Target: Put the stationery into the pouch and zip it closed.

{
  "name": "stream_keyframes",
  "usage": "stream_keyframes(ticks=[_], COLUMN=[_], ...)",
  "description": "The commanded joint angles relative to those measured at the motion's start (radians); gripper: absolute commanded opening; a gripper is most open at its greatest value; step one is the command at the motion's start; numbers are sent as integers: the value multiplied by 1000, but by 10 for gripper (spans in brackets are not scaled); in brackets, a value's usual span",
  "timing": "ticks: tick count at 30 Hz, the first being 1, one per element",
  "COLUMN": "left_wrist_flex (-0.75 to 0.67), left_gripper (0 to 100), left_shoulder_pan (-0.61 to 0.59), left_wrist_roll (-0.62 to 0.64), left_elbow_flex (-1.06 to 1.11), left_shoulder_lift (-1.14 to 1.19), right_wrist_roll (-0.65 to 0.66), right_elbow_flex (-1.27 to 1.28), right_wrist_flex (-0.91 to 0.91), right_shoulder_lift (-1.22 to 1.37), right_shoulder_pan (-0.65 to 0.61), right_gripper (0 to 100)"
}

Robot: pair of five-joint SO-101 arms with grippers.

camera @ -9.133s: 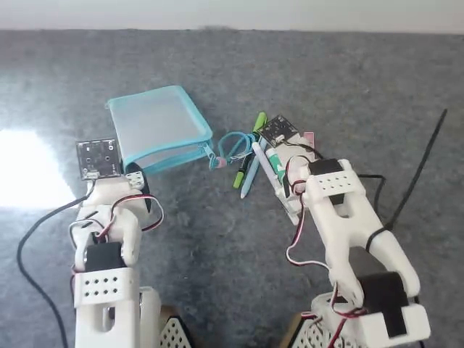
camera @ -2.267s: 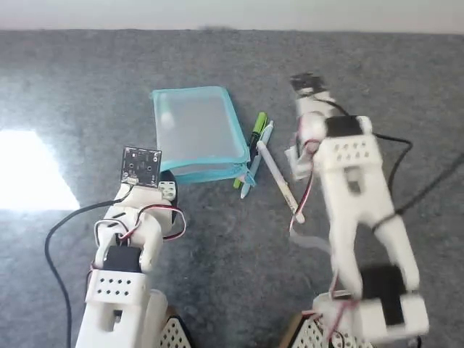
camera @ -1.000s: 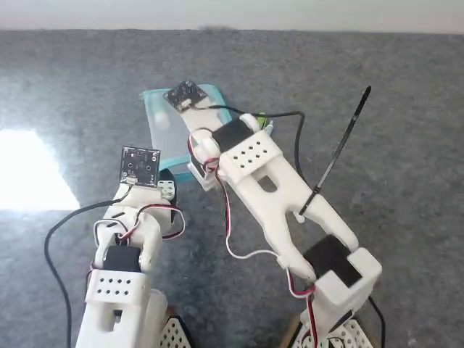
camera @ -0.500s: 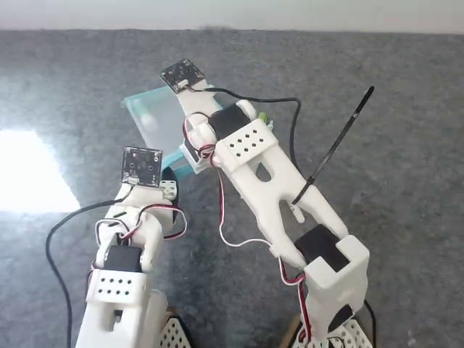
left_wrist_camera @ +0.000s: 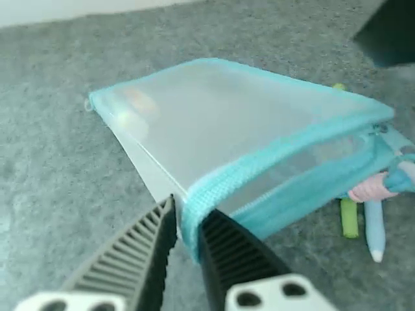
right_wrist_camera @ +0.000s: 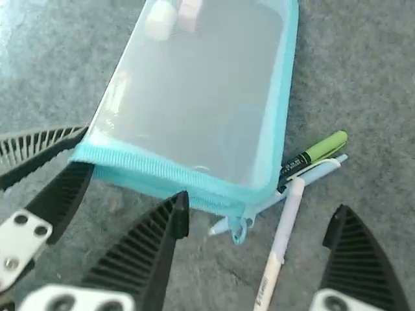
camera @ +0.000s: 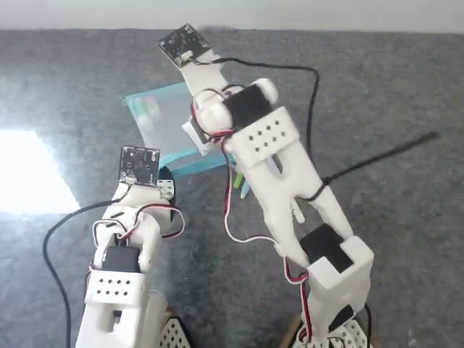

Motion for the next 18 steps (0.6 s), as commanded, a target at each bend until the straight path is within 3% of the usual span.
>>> stream_keyframes(ticks=[1, 5, 10, 18], left_wrist_flex=[-18, -21, -21, -18], left_gripper=[12, 12, 12, 12], left_shoulder_pan=[6, 2, -2, -2], left_wrist_roll=[-6, -6, -6, -6], left_elbow_flex=[-5, -5, -5, -5], left_shoulder_lift=[3, 2, 3, 3], right_wrist_roll=[87, 103, 226, 235], right_elbow_flex=[-74, 120, 459, 1126], right_wrist_flex=[133, 124, 110, -222], right_shoulder_lift=[-128, -217, -371, -762], right_shoulder_pan=[16, 85, 137, 177], right_gripper=[335, 336, 336, 336])
